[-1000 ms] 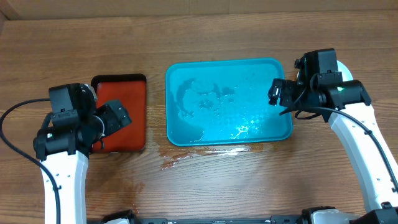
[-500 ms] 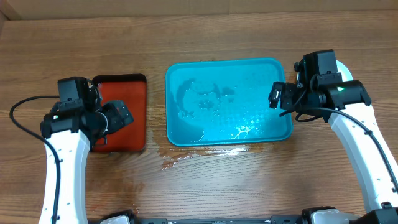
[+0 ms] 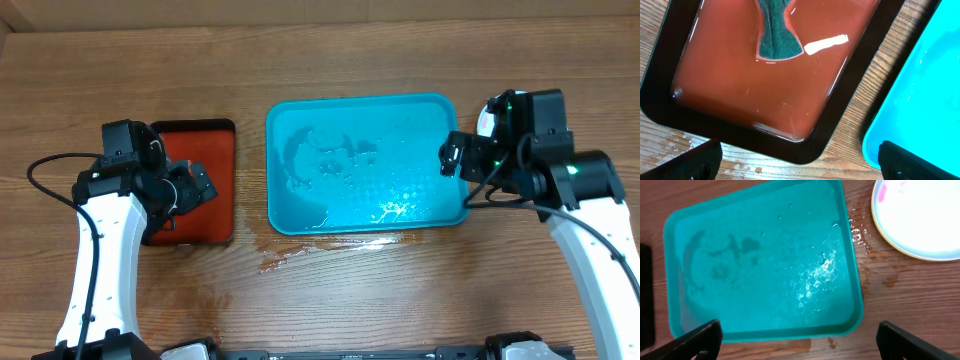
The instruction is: Clean dirty plates on tray and stack at the side
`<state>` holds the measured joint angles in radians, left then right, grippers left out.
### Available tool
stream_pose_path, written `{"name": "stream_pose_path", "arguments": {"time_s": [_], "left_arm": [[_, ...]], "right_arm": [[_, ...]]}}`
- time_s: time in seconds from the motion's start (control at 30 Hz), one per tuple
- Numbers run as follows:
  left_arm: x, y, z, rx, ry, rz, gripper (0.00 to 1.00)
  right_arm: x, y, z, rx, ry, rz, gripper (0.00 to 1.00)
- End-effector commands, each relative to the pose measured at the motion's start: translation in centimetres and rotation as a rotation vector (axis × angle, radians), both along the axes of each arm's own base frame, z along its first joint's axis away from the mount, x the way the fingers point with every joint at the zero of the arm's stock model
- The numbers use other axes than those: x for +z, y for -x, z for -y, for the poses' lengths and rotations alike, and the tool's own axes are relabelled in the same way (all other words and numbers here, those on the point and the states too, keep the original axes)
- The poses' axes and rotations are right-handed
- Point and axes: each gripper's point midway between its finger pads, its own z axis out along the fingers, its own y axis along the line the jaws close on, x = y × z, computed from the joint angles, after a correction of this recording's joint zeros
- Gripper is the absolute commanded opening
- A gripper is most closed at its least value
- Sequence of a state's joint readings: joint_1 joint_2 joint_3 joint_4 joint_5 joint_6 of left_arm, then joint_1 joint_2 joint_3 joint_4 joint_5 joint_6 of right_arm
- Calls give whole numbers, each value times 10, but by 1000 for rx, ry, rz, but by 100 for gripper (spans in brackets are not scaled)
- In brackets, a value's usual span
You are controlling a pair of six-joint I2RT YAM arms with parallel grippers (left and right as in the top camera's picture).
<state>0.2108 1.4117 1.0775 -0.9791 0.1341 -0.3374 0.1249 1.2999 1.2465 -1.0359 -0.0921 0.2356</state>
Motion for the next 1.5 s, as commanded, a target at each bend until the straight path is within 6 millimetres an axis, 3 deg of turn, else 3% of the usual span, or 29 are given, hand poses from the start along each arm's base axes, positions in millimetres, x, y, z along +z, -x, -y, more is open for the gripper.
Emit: {"name": "stream_pose_path", "arguments": {"time_s": [0.0, 0.27, 0.6, 1.17, 1.33, 1.47], "left_arm": [[-5, 3, -1, 11, -5, -19, 100], [-5, 3, -1, 11, -5, -19, 99], [-5, 3, -1, 11, -5, -19, 100], [-5, 3, -1, 11, -5, -19, 100], [-5, 3, -1, 11, -5, -19, 99], [-5, 3, -1, 11, -5, -19, 100]], "right_arm": [[34, 15, -7, 29, -55, 87, 100], [47, 37, -6, 37, -68, 102, 100], [25, 78, -1, 29, -48, -80, 100], [73, 92, 19, -27, 1, 249, 100], [56, 98, 25, -50, 10, 369, 100], [23, 98, 27, -61, 4, 467, 100]]}}
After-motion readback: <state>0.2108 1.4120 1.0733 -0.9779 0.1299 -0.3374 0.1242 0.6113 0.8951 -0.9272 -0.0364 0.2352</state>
